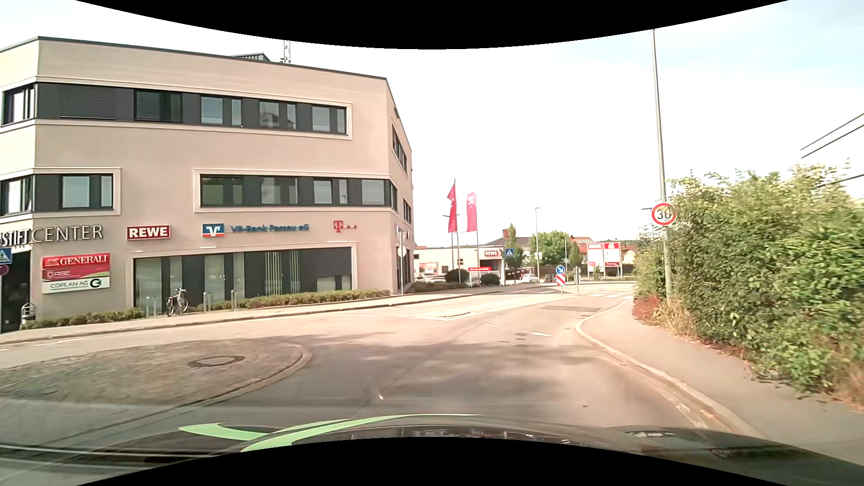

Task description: Follow the waypoints while adhering to traffic rules and regulations

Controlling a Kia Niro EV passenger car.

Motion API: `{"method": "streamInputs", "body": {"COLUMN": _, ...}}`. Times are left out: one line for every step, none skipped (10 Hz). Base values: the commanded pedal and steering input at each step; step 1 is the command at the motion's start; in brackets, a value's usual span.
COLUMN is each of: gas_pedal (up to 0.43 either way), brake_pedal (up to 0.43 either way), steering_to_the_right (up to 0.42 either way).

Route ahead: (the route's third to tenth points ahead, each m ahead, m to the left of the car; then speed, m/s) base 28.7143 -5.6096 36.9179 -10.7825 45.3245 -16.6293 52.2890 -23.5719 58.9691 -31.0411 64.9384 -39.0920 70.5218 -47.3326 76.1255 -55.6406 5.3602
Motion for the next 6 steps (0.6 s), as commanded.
{"method": "streamInputs", "body": {"gas_pedal": 0.0, "brake_pedal": 0.0, "steering_to_the_right": 0.027}}
{"method": "streamInputs", "body": {"gas_pedal": 0.0, "brake_pedal": 0.0, "steering_to_the_right": 0.026}}
{"method": "streamInputs", "body": {"gas_pedal": 0.0, "brake_pedal": 0.0, "steering_to_the_right": 0.028}}
{"method": "streamInputs", "body": {"gas_pedal": 0.0, "brake_pedal": 0.0, "steering_to_the_right": 0.037}}
{"method": "streamInputs", "body": {"gas_pedal": 0.0, "brake_pedal": 0.0, "steering_to_the_right": 0.056}}
{"method": "streamInputs", "body": {"gas_pedal": 0.0, "brake_pedal": 0.0, "steering_to_the_right": 0.074}}
